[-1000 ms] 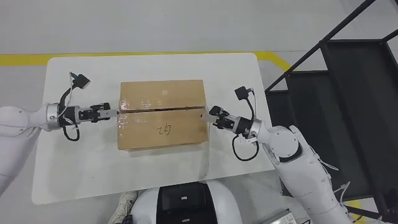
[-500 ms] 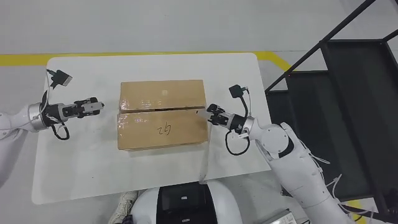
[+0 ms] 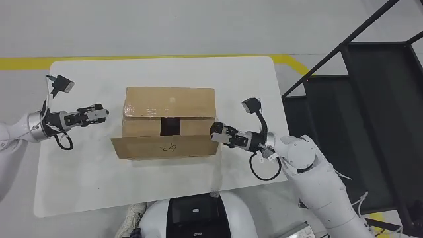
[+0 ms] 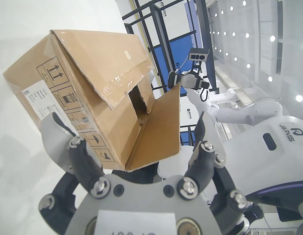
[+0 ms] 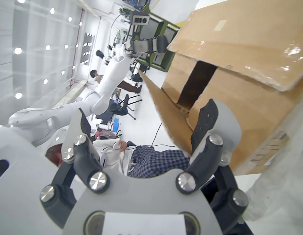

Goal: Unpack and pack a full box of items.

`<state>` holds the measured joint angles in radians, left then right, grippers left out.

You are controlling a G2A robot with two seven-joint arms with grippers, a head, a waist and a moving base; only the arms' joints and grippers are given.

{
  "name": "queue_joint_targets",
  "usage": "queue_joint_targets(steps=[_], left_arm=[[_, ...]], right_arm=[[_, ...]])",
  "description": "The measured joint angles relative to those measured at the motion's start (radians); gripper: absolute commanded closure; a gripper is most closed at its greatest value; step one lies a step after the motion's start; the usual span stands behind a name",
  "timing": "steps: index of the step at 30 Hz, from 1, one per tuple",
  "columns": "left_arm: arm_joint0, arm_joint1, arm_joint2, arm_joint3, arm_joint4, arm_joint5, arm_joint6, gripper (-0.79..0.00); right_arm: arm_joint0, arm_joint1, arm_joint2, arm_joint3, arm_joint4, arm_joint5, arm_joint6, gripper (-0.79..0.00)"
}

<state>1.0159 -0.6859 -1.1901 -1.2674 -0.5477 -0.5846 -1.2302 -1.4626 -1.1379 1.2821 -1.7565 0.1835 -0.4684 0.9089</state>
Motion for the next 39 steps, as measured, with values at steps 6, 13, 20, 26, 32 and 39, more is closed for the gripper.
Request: queue_joint_targets(steps=[6, 13, 20, 26, 32, 39], left_arm=[[0.003, -0.004, -0.005, -0.005, 0.004, 0.007, 0.002, -0.785], [0.005, -0.010, -0.008, -0.006, 0.006, 0.011, -0.001, -0.785], [0.008, -0.015, -0.013, -0.008, 0.007, 0.006, -0.006, -0.785], [0.015, -0.020, -0.013, -0.034, -0.004, 0.003, -0.008, -0.785], [0.025, -0.020, -0.019, -0.092, -0.034, 0.019, -0.025, -0.785], [0.038, -0.017, -0.004, -0.134, -0.060, 0.073, -0.079, -0.785]], right_arm=[[-0.031, 0.007, -0.034, -0.034, 0.026, -0.029, 0.087, -0.785], [-0.075, 0.006, -0.124, -0.066, -0.081, -0.017, 0.081, -0.785], [-0.076, -0.005, -0.229, -0.020, -0.229, 0.044, -0.025, -0.785], [-0.087, -0.006, -0.251, -0.004, -0.346, 0.077, -0.128, -0.785], [-0.076, -0.008, -0.261, 0.039, -0.421, 0.126, -0.223, -0.785], [-0.042, -0.017, -0.292, 0.090, -0.472, 0.170, -0.297, -0.785]])
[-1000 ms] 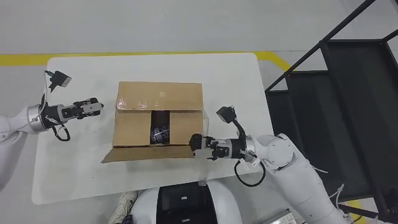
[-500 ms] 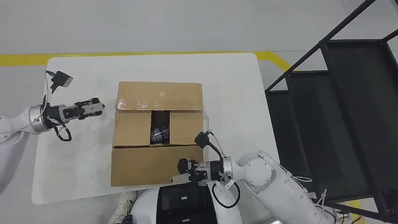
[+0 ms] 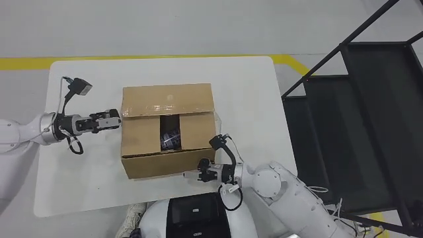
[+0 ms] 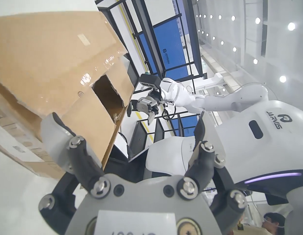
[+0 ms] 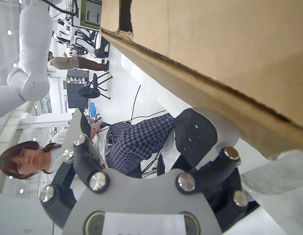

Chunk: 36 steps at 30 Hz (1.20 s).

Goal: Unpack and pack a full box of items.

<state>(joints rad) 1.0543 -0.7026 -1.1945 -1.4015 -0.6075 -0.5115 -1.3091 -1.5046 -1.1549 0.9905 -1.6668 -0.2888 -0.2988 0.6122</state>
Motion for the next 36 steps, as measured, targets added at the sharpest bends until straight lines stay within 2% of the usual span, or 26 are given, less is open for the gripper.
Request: queue_joint_targets(steps=[4, 11, 17, 21, 30, 36], left_arm=[[-0.021, -0.009, 0.033, 0.028, -0.019, 0.031, -0.031, -0.785], [-0.108, -0.044, 0.111, 0.161, -0.086, 0.101, -0.097, -0.785], [-0.152, -0.066, 0.150, 0.237, -0.105, 0.135, -0.134, -0.785], [-0.157, -0.074, 0.156, 0.246, -0.122, 0.146, -0.146, -0.785], [-0.109, -0.063, 0.115, 0.167, -0.166, 0.204, -0.204, -0.785], [-0.108, -0.071, 0.122, 0.224, -0.166, 0.214, -0.214, -0.785]], right_arm=[[0.000, -0.002, -0.016, 0.004, -0.014, 0.000, -0.012, -0.785], [-0.045, 0.009, 0.001, -0.042, -0.007, -0.044, -0.013, -0.785], [-0.096, 0.025, 0.034, -0.090, 0.017, -0.092, 0.006, -0.785], [-0.115, 0.032, 0.049, -0.107, 0.028, -0.110, 0.012, -0.785], [-0.130, 0.041, 0.059, -0.123, 0.044, -0.132, 0.021, -0.785], [-0.132, 0.046, 0.062, -0.125, 0.053, -0.133, 0.019, -0.785]])
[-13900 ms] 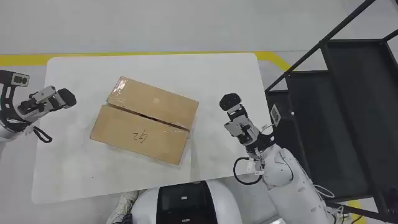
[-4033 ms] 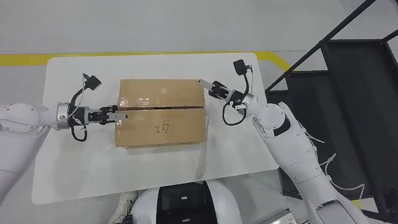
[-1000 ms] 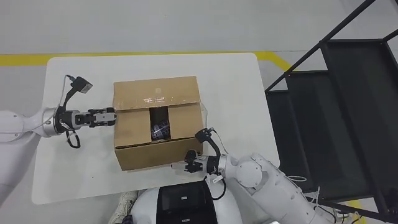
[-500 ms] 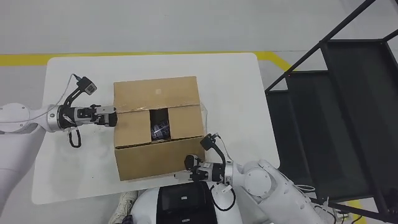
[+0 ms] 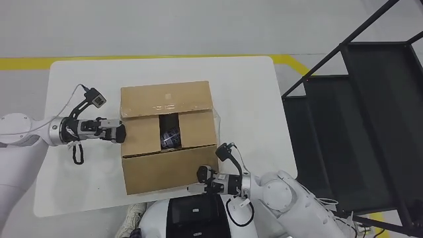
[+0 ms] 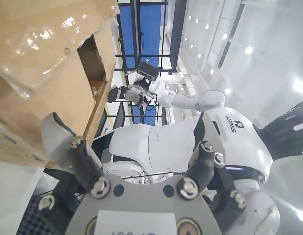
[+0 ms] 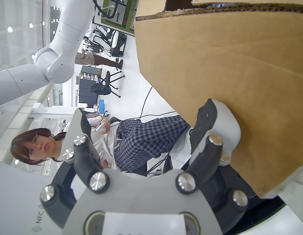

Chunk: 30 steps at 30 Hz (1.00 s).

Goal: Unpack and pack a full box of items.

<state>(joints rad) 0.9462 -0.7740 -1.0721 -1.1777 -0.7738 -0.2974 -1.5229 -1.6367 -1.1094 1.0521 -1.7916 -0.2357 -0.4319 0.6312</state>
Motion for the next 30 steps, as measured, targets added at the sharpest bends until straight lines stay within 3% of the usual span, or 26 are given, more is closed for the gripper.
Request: queue_joint_targets(steps=[7, 23, 30], left_arm=[[-0.048, -0.024, 0.028, 0.061, -0.029, 0.013, -0.013, -0.785], [-0.270, -0.089, 0.130, 0.152, -0.080, 0.016, -0.013, -0.785], [-0.201, -0.065, 0.214, 0.094, -0.132, 0.041, -0.013, -0.785]], right_arm=[[-0.002, 0.005, 0.004, -0.002, 0.010, -0.002, -0.001, -0.785], [-0.016, 0.018, 0.044, -0.008, 0.044, -0.010, -0.029, -0.785], [-0.032, 0.024, 0.051, -0.014, 0.047, -0.018, -0.029, -0.785]])
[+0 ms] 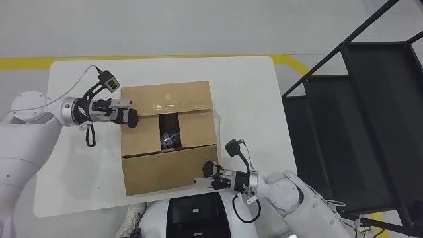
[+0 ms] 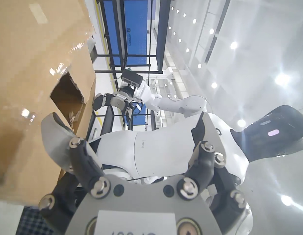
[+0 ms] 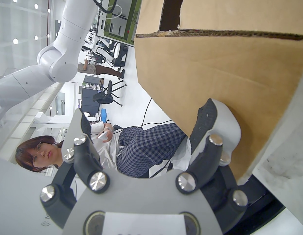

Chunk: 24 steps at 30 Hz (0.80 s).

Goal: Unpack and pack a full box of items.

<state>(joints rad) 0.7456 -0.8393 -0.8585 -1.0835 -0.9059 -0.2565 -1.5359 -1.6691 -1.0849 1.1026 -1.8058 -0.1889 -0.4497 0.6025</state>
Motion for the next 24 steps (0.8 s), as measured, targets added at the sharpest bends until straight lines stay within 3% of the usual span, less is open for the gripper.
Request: queue_joint_targets(steps=[5, 10, 18, 24], left_arm=[[0.058, 0.041, 0.041, -0.028, -0.018, -0.002, 0.000, -0.785], [0.051, 0.058, 0.056, 0.034, -0.051, 0.007, 0.000, -0.785], [-0.006, 0.044, 0.077, 0.106, -0.140, 0.000, 0.000, -0.785], [-0.077, 0.015, 0.091, 0.165, -0.178, -0.028, 0.000, -0.785]], right_arm=[[0.013, 0.000, -0.019, -0.001, -0.003, 0.000, 0.013, -0.785], [0.022, 0.000, -0.029, 0.001, -0.006, 0.003, 0.011, -0.785], [0.018, 0.004, -0.023, 0.015, 0.005, -0.014, -0.011, -0.785], [0.021, 0.006, -0.014, 0.022, 0.008, -0.012, -0.022, -0.785]])
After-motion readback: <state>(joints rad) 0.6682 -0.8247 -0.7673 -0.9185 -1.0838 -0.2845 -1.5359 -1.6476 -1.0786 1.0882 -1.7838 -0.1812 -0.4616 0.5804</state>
